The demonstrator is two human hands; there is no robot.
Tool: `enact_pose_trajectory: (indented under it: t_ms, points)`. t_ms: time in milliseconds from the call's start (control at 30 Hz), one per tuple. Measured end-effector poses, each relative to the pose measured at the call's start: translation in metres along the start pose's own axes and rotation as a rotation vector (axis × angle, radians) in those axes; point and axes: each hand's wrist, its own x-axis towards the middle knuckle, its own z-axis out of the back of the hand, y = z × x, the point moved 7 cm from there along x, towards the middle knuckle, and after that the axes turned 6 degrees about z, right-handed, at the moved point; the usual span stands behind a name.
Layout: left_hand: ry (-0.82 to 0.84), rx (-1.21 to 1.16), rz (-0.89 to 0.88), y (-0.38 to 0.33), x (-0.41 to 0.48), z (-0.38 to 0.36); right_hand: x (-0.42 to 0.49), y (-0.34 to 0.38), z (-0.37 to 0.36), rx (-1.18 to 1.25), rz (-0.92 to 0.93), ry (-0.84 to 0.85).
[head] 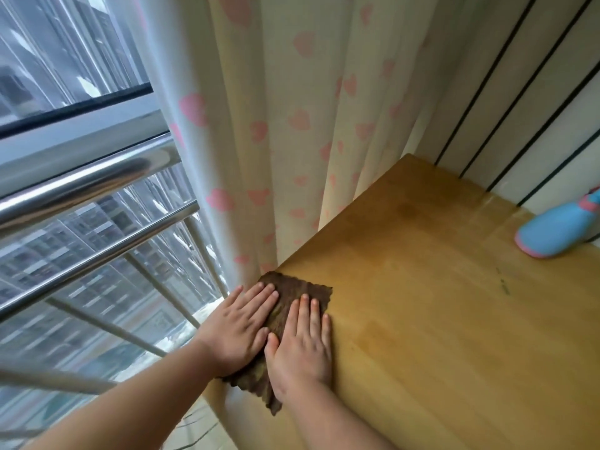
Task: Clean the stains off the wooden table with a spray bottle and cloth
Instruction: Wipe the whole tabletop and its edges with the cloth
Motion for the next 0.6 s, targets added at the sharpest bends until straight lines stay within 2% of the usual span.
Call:
enact_pose_trajectory:
  t_ms: [367,600]
  points:
    - [0.043,0.019,0.042,0.021,-0.066,-0.011,-0.038,0.042,-0.013,0.069,0.092,0.012]
    - [0.064,0.011,0.054,0.019,-0.068,-0.004,-0.038,0.039,-0.012,0.061,0.132,0.007]
